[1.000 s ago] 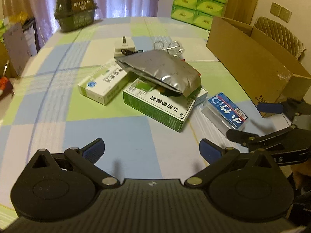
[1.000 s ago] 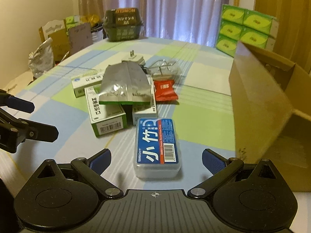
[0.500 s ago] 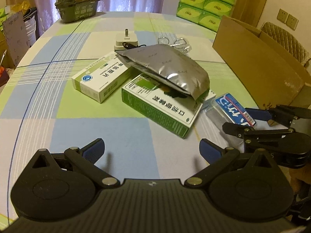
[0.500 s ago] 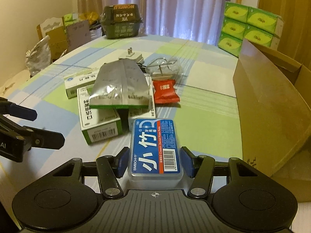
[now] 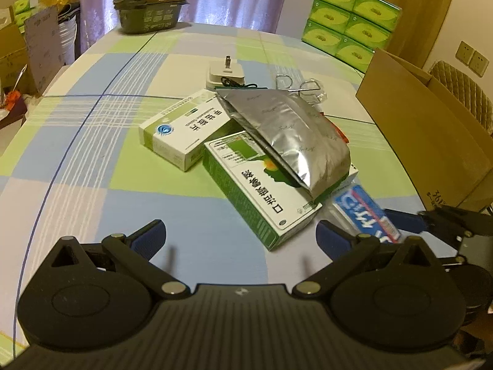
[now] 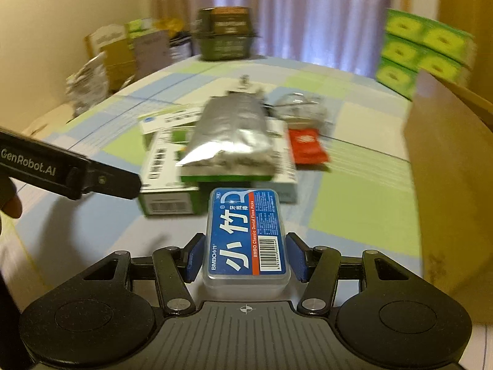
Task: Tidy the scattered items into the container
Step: 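Grasp the toothpaste box with the right gripper while the left gripper reaches the green medicine box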
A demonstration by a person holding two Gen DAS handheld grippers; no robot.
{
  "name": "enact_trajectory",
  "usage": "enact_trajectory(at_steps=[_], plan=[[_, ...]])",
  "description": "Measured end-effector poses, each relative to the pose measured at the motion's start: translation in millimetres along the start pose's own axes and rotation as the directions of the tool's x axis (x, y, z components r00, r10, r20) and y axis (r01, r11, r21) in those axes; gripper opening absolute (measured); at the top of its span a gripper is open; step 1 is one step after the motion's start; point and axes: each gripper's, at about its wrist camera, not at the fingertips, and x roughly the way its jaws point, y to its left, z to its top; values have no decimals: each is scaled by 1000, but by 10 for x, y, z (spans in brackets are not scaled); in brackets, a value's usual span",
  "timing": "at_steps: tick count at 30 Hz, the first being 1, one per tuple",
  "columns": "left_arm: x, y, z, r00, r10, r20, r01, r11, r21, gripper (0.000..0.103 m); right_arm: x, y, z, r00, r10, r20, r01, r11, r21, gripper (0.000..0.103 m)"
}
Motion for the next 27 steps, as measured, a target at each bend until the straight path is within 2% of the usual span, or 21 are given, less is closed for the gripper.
enact_trajectory(at_steps=[6,8,9,13,16,19,24,27], plan=[[237,-253,64,1000,-18,12,18,1000,13,102,-98,-159,-103,997,-78,14,77,996,43,59],[324,-366,75,1000,8,15,-9,999,31,101,-135,-199,-133,996,-86,17,85,995,51,59],[368,-414,76,999,32,16,-33,998,45,98,-154,-206,-150,996,-90,18,89,995,52,59],[506,-488,64,992,121,-20,-119,991,67,69,-193,-240,-184,996,-92,20,91,994,54,59],[424,-476,-9,990,141,-25,-139,987,79,59,-215,-250,-201,996,-90,18,89,994,60,59],[242,-409,-142,989,138,-45,-134,987,94,54,-248,-240,-219,997,-77,15,76,995,67,59],[-66,-377,-408,984,140,-108,-122,981,152,54,-325,-184,-264,997,-73,6,72,994,76,59],[-108,-368,-413,984,160,-84,-146,978,152,78,-320,-133,-283,997,-76,1,76,995,71,59]])
